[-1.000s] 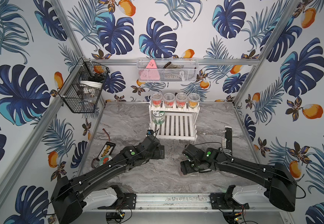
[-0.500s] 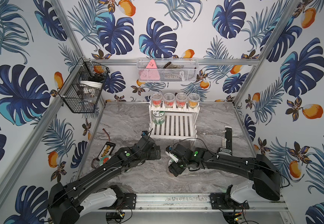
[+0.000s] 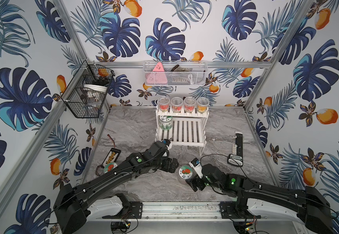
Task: Place the seed container on the shelf
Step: Move the seed jar to the center of the board, then pick up the seed jar at the center of the board.
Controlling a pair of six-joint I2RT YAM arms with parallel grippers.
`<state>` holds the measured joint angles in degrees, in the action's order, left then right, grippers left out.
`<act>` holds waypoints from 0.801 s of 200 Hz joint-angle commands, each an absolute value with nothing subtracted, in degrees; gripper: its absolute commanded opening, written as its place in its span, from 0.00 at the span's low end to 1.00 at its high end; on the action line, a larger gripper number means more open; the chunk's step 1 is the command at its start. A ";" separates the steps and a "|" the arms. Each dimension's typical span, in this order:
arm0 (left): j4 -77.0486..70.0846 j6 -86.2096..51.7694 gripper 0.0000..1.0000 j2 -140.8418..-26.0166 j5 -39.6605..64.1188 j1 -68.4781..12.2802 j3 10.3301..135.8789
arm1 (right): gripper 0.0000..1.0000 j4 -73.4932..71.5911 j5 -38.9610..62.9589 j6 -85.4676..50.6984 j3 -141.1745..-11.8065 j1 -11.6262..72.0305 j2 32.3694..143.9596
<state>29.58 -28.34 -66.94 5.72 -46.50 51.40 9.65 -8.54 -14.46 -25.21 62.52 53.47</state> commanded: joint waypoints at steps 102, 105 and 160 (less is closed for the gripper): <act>32.17 -15.61 0.99 -85.69 -9.74 -62.87 62.21 | 0.91 -5.13 -8.36 -25.66 -12.04 62.58 49.51; 32.20 -15.64 0.99 -86.08 -10.06 -63.00 62.36 | 0.91 -5.59 -8.21 -25.67 -11.84 62.59 49.63; 31.21 -17.39 0.99 -89.60 -14.03 -63.28 62.69 | 0.90 -7.94 -7.47 -25.75 -10.77 62.58 51.15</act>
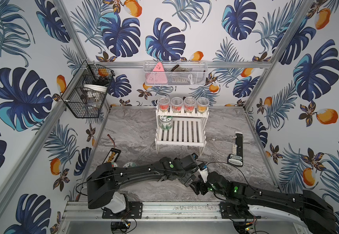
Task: Place the seed container on the shelf
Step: Pick up the seed jar at the center of the board.
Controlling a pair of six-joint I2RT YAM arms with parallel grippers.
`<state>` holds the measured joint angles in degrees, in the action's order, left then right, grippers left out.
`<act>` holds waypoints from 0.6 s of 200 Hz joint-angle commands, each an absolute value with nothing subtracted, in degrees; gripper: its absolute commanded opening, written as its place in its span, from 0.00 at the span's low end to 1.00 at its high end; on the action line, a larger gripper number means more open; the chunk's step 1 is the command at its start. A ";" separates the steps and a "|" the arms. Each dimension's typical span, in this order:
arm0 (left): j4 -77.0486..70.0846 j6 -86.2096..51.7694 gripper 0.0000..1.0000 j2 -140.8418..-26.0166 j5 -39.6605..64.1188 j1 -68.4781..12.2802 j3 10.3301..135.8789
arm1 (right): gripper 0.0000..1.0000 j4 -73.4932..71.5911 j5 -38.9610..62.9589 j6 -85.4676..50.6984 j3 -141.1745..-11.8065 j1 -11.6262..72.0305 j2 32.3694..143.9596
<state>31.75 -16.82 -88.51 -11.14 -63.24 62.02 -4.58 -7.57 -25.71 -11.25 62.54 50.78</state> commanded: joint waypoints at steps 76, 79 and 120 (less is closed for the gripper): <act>29.64 -19.31 0.97 -92.40 -12.78 -63.26 62.06 | 0.91 -9.78 -8.24 -24.65 -10.45 62.58 52.64; 29.56 -19.46 0.97 -92.20 -12.83 -63.26 61.91 | 0.91 -9.85 -8.32 -24.62 -10.46 62.64 52.72; 30.47 -22.48 0.88 -88.98 -15.63 -62.83 61.52 | 0.92 -11.33 -9.90 -22.47 -10.44 62.58 52.39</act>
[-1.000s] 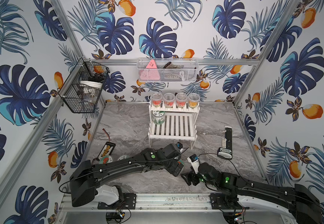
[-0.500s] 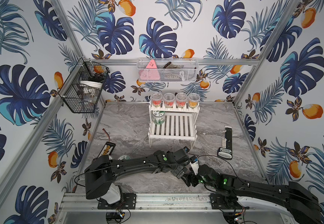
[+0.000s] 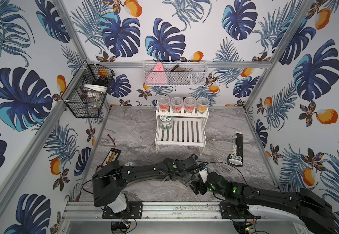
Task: Place the seed container on the shelf
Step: Pick up the seed jar at the center of the board.
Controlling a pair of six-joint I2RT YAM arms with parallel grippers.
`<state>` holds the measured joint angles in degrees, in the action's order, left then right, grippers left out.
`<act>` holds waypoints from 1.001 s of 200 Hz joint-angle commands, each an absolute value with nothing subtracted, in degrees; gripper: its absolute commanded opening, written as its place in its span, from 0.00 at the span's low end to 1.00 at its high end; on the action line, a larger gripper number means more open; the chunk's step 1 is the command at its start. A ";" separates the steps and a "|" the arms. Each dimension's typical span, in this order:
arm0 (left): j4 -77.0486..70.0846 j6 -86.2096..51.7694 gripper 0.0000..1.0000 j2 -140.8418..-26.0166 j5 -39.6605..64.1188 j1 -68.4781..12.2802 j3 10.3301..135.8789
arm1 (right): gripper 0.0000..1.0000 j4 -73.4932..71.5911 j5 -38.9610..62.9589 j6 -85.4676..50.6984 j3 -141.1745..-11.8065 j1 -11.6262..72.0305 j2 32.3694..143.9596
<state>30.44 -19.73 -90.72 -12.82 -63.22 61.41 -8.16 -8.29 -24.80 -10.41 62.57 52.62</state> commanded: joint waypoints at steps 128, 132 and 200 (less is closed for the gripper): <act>56.52 -36.81 0.79 -83.07 -12.24 -53.35 78.99 | 0.97 -19.04 -11.42 6.59 -25.55 62.50 61.34; 56.92 -37.26 0.79 -83.15 -12.29 -53.28 79.48 | 0.97 -20.75 -11.62 7.21 -25.53 62.53 62.13; 57.39 -38.68 0.79 -81.15 -11.94 -53.35 81.39 | 0.95 -42.22 -8.69 8.53 -22.72 62.52 67.58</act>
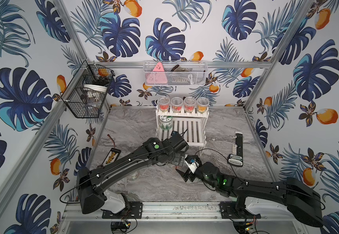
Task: Place the seed container on the shelf
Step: Pick up the seed jar at the center of the board.
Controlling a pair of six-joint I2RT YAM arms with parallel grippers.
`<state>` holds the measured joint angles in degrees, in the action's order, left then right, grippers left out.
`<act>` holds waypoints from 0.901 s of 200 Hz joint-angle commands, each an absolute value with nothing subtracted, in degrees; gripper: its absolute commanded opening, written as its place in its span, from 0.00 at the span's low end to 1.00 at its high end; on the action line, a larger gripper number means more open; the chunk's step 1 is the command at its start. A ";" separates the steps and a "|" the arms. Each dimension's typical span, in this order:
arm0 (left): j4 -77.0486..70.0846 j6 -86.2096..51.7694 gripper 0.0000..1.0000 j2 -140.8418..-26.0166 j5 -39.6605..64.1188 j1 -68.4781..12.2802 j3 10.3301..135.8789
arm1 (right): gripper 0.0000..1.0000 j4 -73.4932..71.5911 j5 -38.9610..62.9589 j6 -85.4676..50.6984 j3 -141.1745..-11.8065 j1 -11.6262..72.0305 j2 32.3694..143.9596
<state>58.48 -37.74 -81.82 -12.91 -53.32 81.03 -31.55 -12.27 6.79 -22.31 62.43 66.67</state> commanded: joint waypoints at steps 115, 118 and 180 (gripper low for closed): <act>55.62 -37.66 0.78 -78.55 -11.66 -53.34 81.02 | 0.93 -54.19 -0.31 1.88 -19.95 60.32 70.55; 55.63 -37.71 0.78 -78.47 -11.76 -53.35 81.03 | 0.93 -54.44 -0.27 1.66 -19.95 60.15 70.63; 55.95 -35.98 0.78 -78.52 -10.90 -53.31 81.73 | 0.93 -55.41 0.88 1.43 -22.09 58.64 74.16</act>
<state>57.65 -37.36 -78.37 -11.62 -53.34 81.01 -52.18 -0.56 2.22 -21.04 59.02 72.88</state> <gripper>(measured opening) 0.908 0.925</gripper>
